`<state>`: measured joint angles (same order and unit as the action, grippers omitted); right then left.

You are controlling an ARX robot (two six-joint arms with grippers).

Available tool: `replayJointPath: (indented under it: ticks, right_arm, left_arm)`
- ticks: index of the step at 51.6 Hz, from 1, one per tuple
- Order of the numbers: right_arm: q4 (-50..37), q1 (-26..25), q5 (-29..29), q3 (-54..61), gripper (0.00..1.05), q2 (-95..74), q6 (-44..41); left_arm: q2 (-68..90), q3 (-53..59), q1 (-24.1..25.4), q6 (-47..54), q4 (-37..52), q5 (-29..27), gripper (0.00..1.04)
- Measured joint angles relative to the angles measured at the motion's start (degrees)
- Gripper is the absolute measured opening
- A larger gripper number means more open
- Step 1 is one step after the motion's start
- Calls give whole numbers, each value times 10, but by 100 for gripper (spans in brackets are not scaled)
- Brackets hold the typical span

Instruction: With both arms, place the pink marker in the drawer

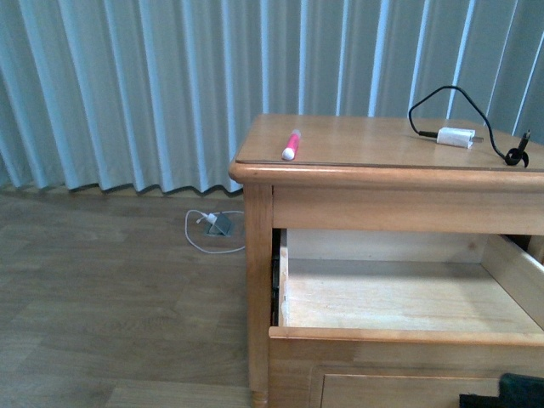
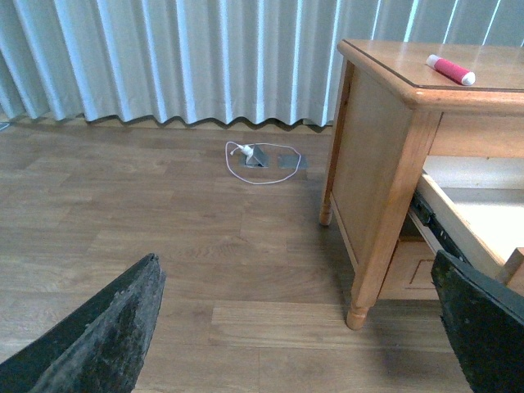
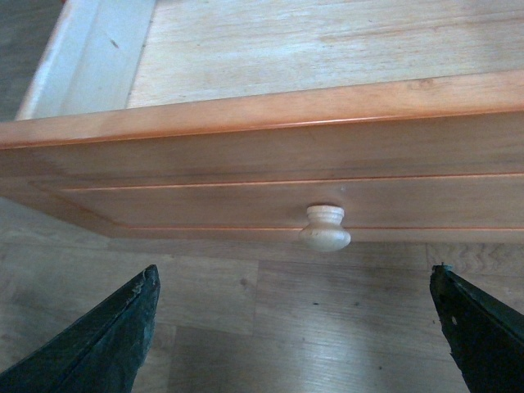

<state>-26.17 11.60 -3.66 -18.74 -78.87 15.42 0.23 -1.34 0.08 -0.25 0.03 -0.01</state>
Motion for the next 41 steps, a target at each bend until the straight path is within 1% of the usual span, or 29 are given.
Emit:
replayJointPath:
  ticks: [4, 12, 24, 31, 41]
  right_arm:
    - [87, -13, -19, 6, 96, 108, -1]
    - [232, -45, -55, 2, 96, 270, -13]
    - [420, -66, -97, -43, 96, 447, -41]
    - [488, -67, -110, -57, 96, 502, -41]
    - [494, -66, -103, -57, 96, 510, -41]
  left_arm:
    - [0, 0, 0, 0, 0, 0, 99]
    - [0, 0, 0, 0, 0, 0, 99]
    - [0, 0, 0, 0, 0, 0, 99]
    - [0, 0, 0, 0, 0, 0, 99]
    - [0, 0, 0, 0, 0, 0, 99]
